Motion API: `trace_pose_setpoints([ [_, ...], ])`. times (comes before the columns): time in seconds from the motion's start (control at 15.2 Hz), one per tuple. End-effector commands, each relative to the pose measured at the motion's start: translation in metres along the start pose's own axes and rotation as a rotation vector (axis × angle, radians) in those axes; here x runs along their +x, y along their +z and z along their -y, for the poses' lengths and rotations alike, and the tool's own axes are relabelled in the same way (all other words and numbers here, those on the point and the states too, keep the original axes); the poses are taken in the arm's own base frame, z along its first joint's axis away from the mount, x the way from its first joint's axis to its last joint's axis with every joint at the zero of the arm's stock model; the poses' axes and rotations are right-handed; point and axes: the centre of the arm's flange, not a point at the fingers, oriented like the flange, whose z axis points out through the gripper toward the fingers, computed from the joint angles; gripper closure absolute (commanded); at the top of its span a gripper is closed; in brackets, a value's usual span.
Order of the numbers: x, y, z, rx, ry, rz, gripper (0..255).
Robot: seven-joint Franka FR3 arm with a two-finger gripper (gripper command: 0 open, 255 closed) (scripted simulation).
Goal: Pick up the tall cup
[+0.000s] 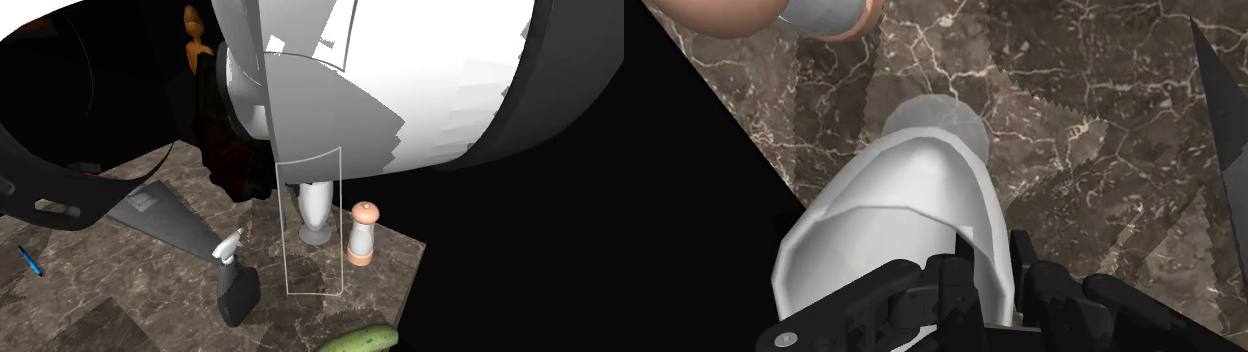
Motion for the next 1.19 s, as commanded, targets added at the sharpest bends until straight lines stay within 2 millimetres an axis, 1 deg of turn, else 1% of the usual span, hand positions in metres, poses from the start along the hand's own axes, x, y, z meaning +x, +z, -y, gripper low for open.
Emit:
trace_pose_setpoints([
  [0.0,-0.001,0.001,-0.001,-0.001,0.001,0.000,255],
  [0.99,0.007,-0.078,0.000,-0.001,0.001,0.000,255],
  [1.12,0.007,-0.079,0.000,-0.001,0.001,0.000,255],
])
